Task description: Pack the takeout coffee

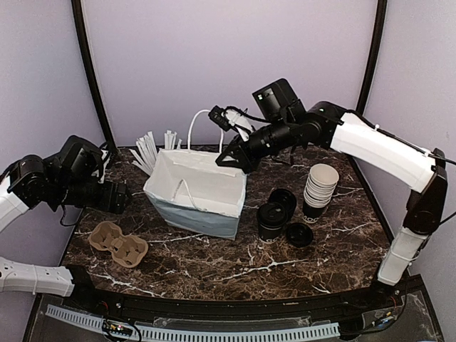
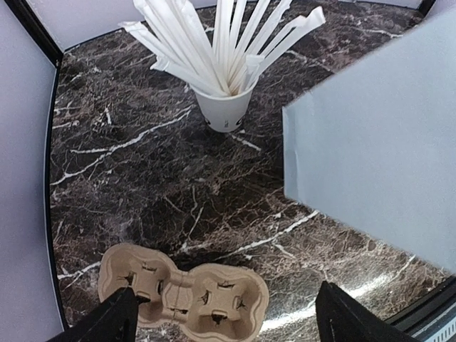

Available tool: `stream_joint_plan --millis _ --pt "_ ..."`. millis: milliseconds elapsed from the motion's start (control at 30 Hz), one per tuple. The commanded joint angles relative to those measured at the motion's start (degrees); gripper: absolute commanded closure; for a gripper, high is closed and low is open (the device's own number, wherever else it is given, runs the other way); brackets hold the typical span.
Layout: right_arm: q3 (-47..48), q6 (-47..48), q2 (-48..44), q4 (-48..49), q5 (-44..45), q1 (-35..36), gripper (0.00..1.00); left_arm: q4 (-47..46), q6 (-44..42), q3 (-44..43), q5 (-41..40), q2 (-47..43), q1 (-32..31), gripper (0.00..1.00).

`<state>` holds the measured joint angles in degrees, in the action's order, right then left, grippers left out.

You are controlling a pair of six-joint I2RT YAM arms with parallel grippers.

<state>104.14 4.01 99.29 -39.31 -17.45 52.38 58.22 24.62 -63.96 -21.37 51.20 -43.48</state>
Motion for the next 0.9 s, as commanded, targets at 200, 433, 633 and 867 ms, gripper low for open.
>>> stream_joint_plan --millis 200,433,633,867 --pt "-6.2 8.5 -4.7 -1.0 -11.2 2.5 1.0 11.5 4.8 0.5 6.6 6.6 3.3 0.17" --pt "-7.6 10.7 -6.1 -2.5 -12.4 3.1 1.0 7.4 -1.1 10.1 23.0 9.6 10.1 0.32" --pt "-9.4 13.1 -7.8 -3.3 -13.7 3.2 1.0 -1.8 -3.7 16.4 30.4 12.5 10.1 0.58" --pt "-10.4 15.9 -8.3 -5.0 -13.9 4.0 1.0 -4.1 -2.6 15.8 26.9 20.2 10.1 0.7"
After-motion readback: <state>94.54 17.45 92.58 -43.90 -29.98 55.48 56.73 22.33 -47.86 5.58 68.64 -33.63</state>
